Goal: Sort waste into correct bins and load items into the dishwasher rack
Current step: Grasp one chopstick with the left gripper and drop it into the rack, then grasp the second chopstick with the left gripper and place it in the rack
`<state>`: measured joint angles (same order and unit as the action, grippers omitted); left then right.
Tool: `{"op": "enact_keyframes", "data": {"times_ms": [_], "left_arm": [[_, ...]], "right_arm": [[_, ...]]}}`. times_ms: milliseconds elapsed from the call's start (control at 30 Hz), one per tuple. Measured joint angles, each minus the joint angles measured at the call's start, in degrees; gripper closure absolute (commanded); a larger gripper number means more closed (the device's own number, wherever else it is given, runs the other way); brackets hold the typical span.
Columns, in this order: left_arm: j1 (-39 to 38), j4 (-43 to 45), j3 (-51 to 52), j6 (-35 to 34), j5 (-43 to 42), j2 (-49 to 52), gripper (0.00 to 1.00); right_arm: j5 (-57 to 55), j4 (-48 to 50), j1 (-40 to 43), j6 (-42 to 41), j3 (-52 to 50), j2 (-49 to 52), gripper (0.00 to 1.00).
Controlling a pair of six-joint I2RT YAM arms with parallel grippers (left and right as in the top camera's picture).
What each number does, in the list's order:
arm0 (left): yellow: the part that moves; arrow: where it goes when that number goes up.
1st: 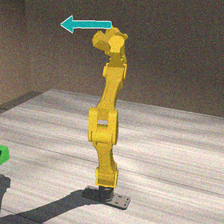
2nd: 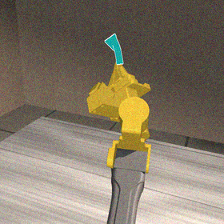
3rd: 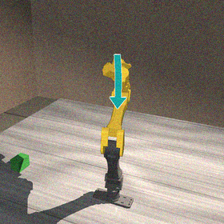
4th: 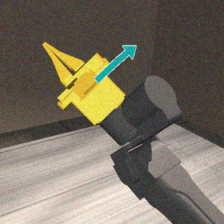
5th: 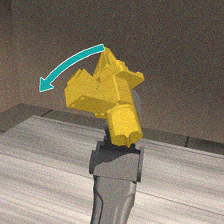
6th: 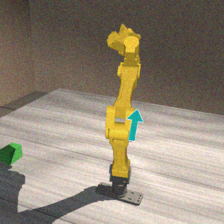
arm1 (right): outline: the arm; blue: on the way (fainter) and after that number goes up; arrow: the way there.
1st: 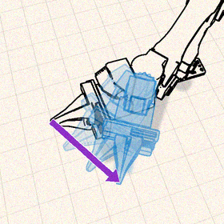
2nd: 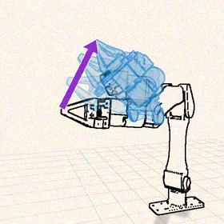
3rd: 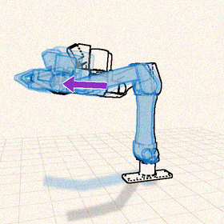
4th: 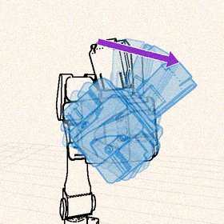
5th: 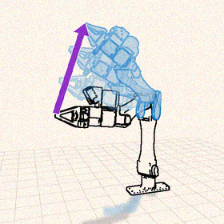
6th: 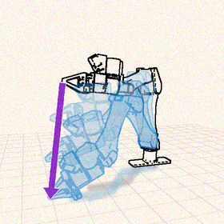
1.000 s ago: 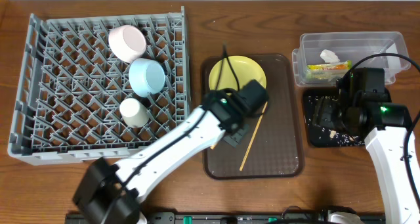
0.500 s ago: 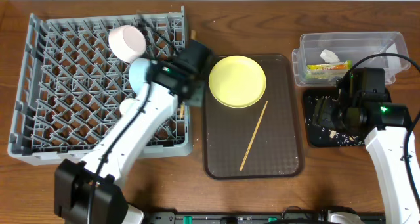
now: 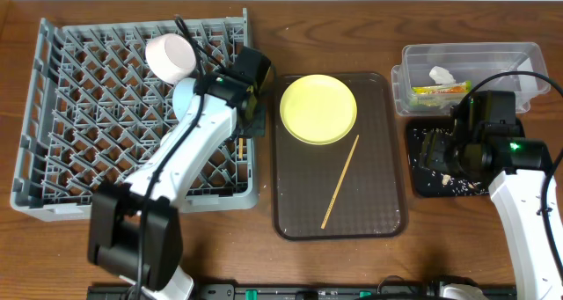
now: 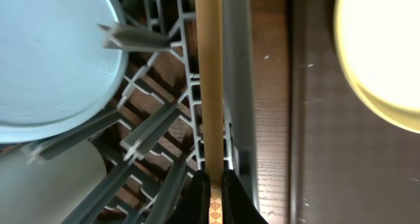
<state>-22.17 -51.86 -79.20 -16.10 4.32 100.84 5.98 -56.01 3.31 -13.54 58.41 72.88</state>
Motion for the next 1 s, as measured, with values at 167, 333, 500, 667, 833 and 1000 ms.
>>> {"op": "enact_keyframes", "data": {"times_ms": [167,333,500,667,833,1000], "left_arm": [[0.0,0.09,0.13,-0.22,0.76,2.14,0.77],[0.0,0.24,0.13,-0.37,1.4,2.14,0.65],[0.0,0.0,0.11,0.48,2.08,1.95,0.6],[-1.51,0.09,0.11,0.9,2.27,-1.6,0.6],[-7.63,4.42,-0.04,0.92,0.04,-8.07,0.59],[-14.67,8.68,-0.33,0.92,-3.06,-7.85,0.59]], "right_arm": [[0.0,-0.04,0.0,0.28,0.0,0.0,0.32],[0.0,-0.04,0.0,0.39,0.0,0.0,0.32],[0.0,-0.07,0.0,0.59,0.0,0.0,0.32],[0.0,-0.07,0.0,0.79,0.0,0.0,0.32],[0.0,-0.07,0.0,0.79,0.0,0.0,0.31],[0.0,-0.09,0.0,0.81,0.0,0.0,0.31]]}}
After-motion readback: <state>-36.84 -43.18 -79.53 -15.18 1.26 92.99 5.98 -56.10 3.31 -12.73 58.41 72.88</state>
